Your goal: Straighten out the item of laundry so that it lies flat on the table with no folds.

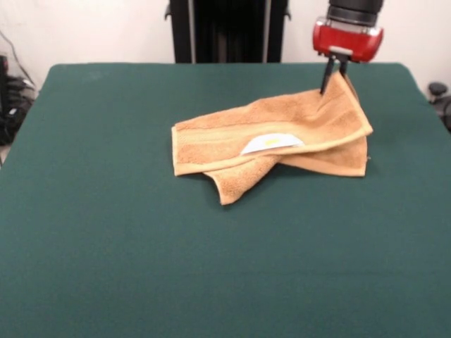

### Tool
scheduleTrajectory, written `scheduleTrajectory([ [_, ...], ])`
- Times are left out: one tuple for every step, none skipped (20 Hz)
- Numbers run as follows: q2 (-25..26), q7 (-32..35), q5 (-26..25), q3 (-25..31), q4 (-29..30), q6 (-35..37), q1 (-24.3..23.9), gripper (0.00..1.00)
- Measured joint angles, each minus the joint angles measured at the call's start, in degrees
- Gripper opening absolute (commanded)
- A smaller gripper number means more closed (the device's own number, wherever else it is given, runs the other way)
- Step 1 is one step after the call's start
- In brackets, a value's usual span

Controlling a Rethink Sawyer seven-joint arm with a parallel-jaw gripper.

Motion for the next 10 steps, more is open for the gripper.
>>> scheduleTrajectory([
  [0.03,0.00,-0.11,0.03,0.01,-0.22,-0.11,0.00],
  [0.08,0.00,-0.23,0.02,0.01,-0.42,-0.18,0.00],
  [0.14,0.00,-0.35,0.03,0.01,-0.55,-0.24,0.00],
  [0.29,0.00,-0.59,0.03,0.01,-0.86,-0.34,0.00],
  [0.40,0.00,-0.69,0.03,0.01,-1.03,-0.35,0.00],
  [0.67,0.07,-0.86,0.03,0.01,-1.47,-0.37,0.00],
  [1.01,0.14,-0.94,0.03,0.03,-1.86,-0.36,0.00],
  [1.47,0.24,-0.93,0.05,0.07,-2.39,-0.34,0.00],
  [1.70,0.31,-0.94,0.07,0.12,-2.63,-0.34,0.00],
  [2.41,0.50,-0.93,0.11,0.25,-3.54,-0.29,0.00],
])
